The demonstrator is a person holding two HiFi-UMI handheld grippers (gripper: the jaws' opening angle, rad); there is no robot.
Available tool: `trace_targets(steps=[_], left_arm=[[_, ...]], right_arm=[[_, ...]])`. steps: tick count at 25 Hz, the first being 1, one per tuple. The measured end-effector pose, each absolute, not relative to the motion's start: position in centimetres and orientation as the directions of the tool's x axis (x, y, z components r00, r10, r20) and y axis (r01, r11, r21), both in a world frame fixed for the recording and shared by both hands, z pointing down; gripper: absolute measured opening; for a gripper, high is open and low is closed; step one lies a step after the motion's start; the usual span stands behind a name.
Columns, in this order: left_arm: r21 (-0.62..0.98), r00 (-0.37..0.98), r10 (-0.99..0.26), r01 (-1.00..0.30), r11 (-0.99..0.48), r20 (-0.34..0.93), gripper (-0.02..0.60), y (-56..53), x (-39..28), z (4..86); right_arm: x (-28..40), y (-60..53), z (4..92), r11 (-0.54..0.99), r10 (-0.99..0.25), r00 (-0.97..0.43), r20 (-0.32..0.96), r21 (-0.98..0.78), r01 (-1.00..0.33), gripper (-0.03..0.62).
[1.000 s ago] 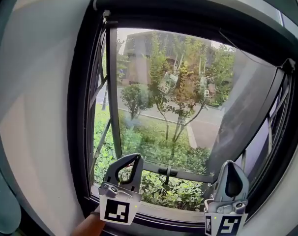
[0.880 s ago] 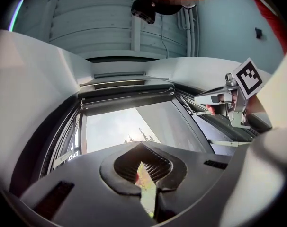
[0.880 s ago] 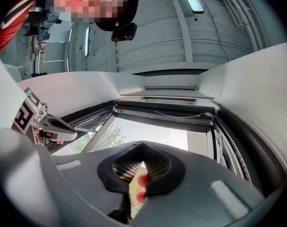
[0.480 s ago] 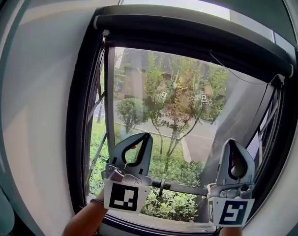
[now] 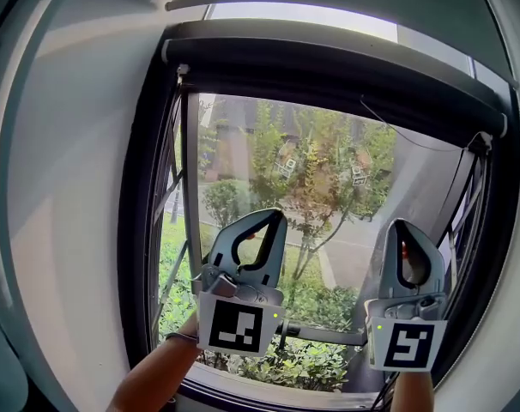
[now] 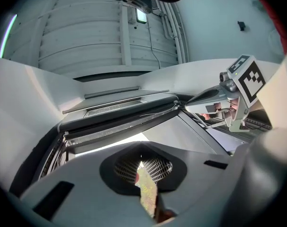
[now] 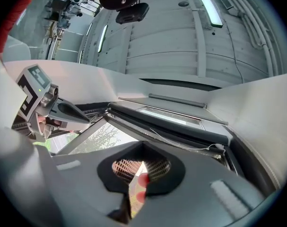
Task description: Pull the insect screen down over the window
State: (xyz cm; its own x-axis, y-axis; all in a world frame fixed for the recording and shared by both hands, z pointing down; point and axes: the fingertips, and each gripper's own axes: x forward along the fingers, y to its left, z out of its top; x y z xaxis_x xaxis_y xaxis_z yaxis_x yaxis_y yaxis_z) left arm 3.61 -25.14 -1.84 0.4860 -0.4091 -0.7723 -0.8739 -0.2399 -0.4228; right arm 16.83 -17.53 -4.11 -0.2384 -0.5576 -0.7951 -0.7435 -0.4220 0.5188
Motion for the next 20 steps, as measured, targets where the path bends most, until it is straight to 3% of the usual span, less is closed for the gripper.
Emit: trace_targets(steps=[11,20], left_arm=[[-0.558,0.493,-0.416,-0.828,0.045,-0.764,0.006,-26.4,4.3,-9.8],[-0.645,0.479,-0.494,-0.723,0.248,-0.726,0.046,-27.5,4.4,-15.1]], right_arm=[[17.6,-19.3,-12.5,-0.547,-0.593,-0.221,-0.774,0.589,-0.595,0.008],[19.6,-21.3,-17.9,-0.663,-0.671,-0.123,-0.731,0.666,-0.342,0.009]])
